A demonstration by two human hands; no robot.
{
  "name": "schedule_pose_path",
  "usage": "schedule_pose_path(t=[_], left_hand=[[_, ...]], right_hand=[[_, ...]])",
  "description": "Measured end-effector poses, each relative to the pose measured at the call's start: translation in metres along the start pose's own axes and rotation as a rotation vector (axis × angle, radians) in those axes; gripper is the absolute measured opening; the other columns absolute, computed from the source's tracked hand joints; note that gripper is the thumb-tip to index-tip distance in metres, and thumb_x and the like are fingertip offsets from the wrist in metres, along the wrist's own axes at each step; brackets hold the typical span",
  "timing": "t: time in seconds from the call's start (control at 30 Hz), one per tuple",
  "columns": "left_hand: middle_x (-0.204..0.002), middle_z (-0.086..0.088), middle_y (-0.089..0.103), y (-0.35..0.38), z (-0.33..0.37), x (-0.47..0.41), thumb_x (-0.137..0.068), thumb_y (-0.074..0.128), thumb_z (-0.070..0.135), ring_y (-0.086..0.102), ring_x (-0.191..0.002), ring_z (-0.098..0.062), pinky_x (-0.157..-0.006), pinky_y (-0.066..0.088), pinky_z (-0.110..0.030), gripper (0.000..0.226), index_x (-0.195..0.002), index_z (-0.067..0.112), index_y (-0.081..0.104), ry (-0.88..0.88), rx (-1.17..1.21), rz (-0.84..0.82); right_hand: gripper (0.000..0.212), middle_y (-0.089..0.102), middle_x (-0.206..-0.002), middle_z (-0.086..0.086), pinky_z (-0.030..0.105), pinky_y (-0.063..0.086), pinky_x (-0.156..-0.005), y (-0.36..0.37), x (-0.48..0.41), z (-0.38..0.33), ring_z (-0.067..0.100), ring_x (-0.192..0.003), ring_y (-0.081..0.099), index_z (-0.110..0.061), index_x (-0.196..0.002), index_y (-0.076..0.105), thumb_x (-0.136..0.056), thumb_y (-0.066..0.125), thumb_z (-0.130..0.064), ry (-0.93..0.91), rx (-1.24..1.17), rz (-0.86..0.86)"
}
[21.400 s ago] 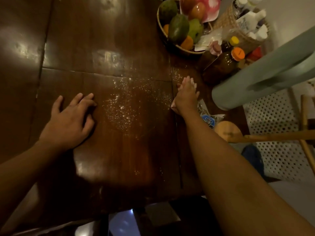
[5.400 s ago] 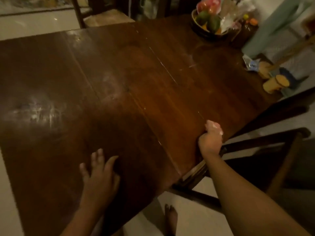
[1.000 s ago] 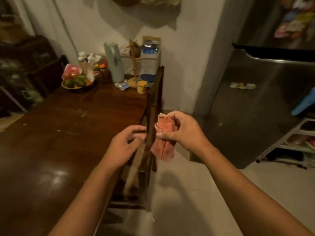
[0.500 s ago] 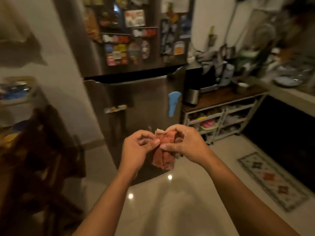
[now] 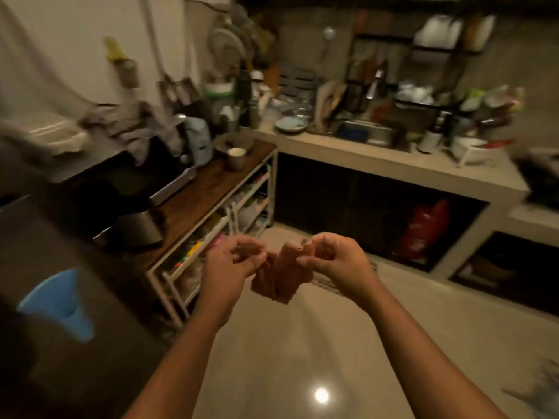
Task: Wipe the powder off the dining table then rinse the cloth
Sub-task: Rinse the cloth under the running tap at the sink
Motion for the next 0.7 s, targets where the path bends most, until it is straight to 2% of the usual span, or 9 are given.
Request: schedule_pose_path(t=[0.13, 0.2, 0.27, 0.4, 0.5, 0.53, 0.6, 0.63, 0.7], left_hand=[[-0.082, 0.000, 0.073, 0.076, 0.000, -0.100, -0.087, 0.065, -0.005, 0.071, -0.079, -0.012, -0.066, 0.057, -0.023, 0.021, -0.089, 0.015, 0.069, -0.004, -0.021, -0.176], [-0.086, -0.002, 0.074, 0.120, 0.000, -0.144, -0.088, 0.065, -0.003, 0.072, -0.084, -0.014, -0.070, 0.058, -0.028, 0.021, -0.090, 0.018, 0.069, 0.015, -0.036, -0.255], [-0.089, -0.001, 0.075, 0.169, 0.003, -0.189, -0.088, 0.064, -0.002, 0.072, -0.087, -0.013, -0.072, 0.059, -0.030, 0.022, -0.089, 0.019, 0.069, 0.052, -0.039, -0.311], [-0.092, -0.004, 0.076, 0.264, 0.019, -0.273, -0.089, 0.065, 0.002, 0.072, -0.089, -0.020, -0.064, 0.058, -0.030, 0.021, -0.088, 0.022, 0.069, 0.085, 0.018, -0.339], [-0.093, -0.004, 0.076, 0.325, 0.033, -0.331, -0.089, 0.065, 0.002, 0.073, -0.090, -0.021, -0.075, 0.060, -0.043, 0.022, -0.086, 0.023, 0.069, 0.087, 0.009, -0.366], [-0.093, -0.004, 0.076, 0.345, 0.040, -0.350, -0.088, 0.065, 0.001, 0.073, -0.090, -0.022, -0.078, 0.059, -0.044, 0.021, -0.087, 0.022, 0.069, 0.102, 0.011, -0.394], [-0.090, -0.006, 0.076, 0.380, 0.053, -0.387, -0.087, 0.066, -0.001, 0.073, -0.087, -0.023, -0.079, 0.059, -0.040, 0.019, -0.086, 0.017, 0.069, 0.129, 0.008, -0.431], [-0.088, -0.007, 0.076, 0.395, 0.059, -0.403, -0.086, 0.066, -0.003, 0.073, -0.085, -0.022, -0.077, 0.059, -0.036, 0.018, -0.086, 0.015, 0.069, 0.147, 0.015, -0.432], [-0.087, -0.007, 0.075, 0.421, 0.066, -0.441, -0.086, 0.065, -0.007, 0.073, -0.083, -0.018, -0.074, 0.058, -0.027, 0.018, -0.085, 0.011, 0.069, 0.191, 0.019, -0.415]], right_hand=[[0.017, 0.072, -0.075, 0.003, 0.029, 0.054, -0.061, -0.075, -0.056, 0.041, 0.016, -0.069, 0.069, -0.010, -0.081, 0.065, -0.079, 0.080, -0.002, 0.102, 0.037, 0.164], [0.015, 0.074, -0.083, 0.010, 0.041, 0.057, -0.063, -0.113, -0.080, 0.063, 0.031, -0.074, 0.069, -0.004, -0.083, 0.064, -0.080, 0.077, 0.001, 0.144, 0.034, 0.234], [0.013, 0.075, -0.091, 0.013, 0.047, 0.059, -0.071, -0.153, -0.106, 0.087, 0.036, -0.086, 0.071, 0.002, -0.086, 0.062, -0.082, 0.074, 0.005, 0.155, -0.009, 0.272], [0.012, 0.067, -0.085, 0.012, 0.056, 0.054, -0.080, -0.232, -0.174, 0.134, 0.029, -0.083, 0.067, -0.010, -0.087, 0.063, -0.089, 0.063, 0.002, 0.167, 0.067, 0.127], [0.019, 0.069, -0.108, 0.012, 0.051, 0.051, -0.095, -0.285, -0.234, 0.157, 0.024, -0.106, 0.067, -0.006, -0.103, 0.059, -0.086, 0.060, 0.004, 0.162, -0.005, 0.023], [0.026, 0.067, -0.115, 0.011, 0.049, 0.050, -0.099, -0.299, -0.259, 0.157, 0.024, -0.113, 0.064, -0.010, -0.111, 0.057, -0.086, 0.064, -0.004, 0.134, -0.028, 0.017], [0.040, 0.065, -0.124, -0.004, 0.044, 0.049, -0.103, -0.324, -0.311, 0.156, 0.013, -0.120, 0.060, -0.030, -0.122, 0.055, -0.086, 0.073, -0.030, 0.090, 0.035, 0.009], [0.038, 0.064, -0.124, -0.010, 0.041, 0.048, -0.103, -0.334, -0.336, 0.156, 0.008, -0.120, 0.059, -0.037, -0.122, 0.056, -0.087, 0.073, -0.036, 0.061, 0.099, 0.013], [0.017, 0.068, -0.110, -0.013, 0.043, 0.052, -0.097, -0.356, -0.387, 0.159, 0.005, -0.108, 0.063, -0.036, -0.109, 0.064, -0.093, 0.068, -0.034, 0.017, 0.163, 0.065]])
Point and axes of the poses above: each hand's wrist, its own x-axis away from the middle knuckle, its own y-axis out of the palm, z = x × y, the point moved 3 cm from there along -x, towards the middle knuckle
